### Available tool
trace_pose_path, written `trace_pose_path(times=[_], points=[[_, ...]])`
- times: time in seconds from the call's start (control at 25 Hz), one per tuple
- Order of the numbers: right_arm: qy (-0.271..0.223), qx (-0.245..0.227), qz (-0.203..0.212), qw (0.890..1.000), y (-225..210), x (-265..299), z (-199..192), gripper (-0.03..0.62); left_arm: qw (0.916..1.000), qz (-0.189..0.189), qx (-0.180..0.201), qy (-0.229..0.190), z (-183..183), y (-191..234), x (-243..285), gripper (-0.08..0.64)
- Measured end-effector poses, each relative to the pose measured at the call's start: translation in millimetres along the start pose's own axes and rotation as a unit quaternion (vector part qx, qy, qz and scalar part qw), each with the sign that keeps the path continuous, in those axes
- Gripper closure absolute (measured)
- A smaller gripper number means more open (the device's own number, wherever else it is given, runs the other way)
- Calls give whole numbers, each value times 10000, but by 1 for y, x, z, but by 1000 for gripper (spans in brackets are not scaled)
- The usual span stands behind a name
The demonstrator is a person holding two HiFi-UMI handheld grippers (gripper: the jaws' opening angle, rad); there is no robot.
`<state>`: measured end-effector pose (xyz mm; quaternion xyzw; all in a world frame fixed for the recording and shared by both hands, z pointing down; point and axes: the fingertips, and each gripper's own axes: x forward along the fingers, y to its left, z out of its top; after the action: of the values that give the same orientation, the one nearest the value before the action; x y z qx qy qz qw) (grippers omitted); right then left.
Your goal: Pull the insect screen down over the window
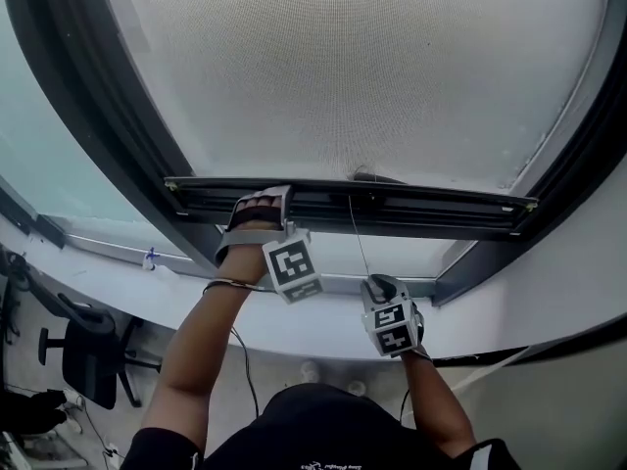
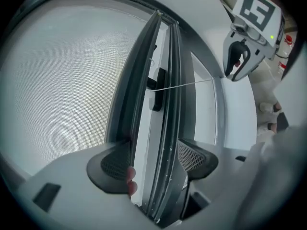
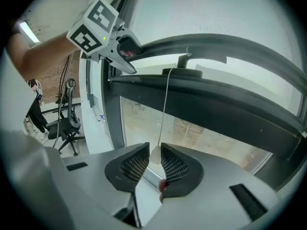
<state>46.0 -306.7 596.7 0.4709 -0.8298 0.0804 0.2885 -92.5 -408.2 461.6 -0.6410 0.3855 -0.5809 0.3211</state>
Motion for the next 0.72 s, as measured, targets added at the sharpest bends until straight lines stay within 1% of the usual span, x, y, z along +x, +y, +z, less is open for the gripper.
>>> trace_pose_path(times=[0.16,0.36,0.44,0.6,0.72], points=[[316,140,82,9994,9,3,-16,514,10000,30,30,27,-1,1,1,247],[533,-197,50,9984,7,13,-36,514,10000,71,-10,-9,2,1,2,247],[615,-307,21,9976,7,15,-41,514,10000,87,28,33,1,1,1,247],[580,-467,-58,9972,3,13,-34,495,9999,92,38,123,0,2,0,247],[361,-493,-174,9980,-3,5,-15,495,9999,71,-5,76,2,1,2,247]])
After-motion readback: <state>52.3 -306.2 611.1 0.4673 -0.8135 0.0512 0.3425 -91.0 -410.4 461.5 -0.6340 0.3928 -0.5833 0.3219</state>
